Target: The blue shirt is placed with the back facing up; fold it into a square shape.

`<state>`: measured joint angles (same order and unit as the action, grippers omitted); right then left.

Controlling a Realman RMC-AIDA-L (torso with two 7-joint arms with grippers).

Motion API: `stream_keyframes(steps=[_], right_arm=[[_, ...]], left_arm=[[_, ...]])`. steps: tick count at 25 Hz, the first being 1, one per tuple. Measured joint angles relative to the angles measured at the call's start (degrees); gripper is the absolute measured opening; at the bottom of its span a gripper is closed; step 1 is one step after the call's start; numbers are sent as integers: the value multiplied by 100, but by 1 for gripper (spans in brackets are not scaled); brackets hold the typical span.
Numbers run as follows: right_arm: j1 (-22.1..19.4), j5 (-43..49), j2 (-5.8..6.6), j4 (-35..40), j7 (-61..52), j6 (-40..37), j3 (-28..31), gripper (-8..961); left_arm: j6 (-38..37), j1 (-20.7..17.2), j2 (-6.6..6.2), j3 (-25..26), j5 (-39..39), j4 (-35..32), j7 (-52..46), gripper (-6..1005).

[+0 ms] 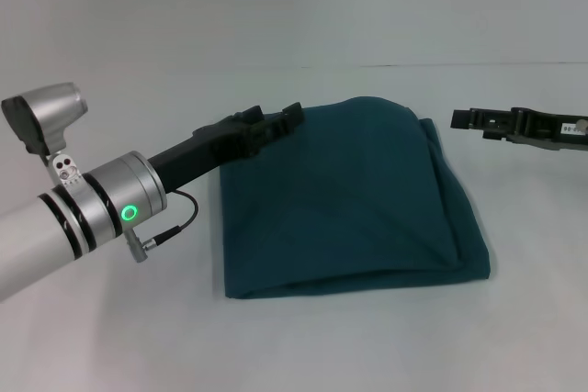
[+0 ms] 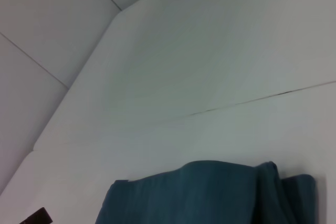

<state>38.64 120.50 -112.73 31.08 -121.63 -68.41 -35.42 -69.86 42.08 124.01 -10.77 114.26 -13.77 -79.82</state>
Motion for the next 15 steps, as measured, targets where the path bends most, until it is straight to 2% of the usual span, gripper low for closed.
stream_keyframes(steps=[5, 15], right_arm=[[185, -1, -65, -203, -1, 240, -69, 854], [475, -3, -227, -824, -18, 914, -670, 852]], left_arm=[[5, 2, 0, -142, -1, -3, -43, 887], [8, 1, 9, -289, 7, -3, -77, 888]])
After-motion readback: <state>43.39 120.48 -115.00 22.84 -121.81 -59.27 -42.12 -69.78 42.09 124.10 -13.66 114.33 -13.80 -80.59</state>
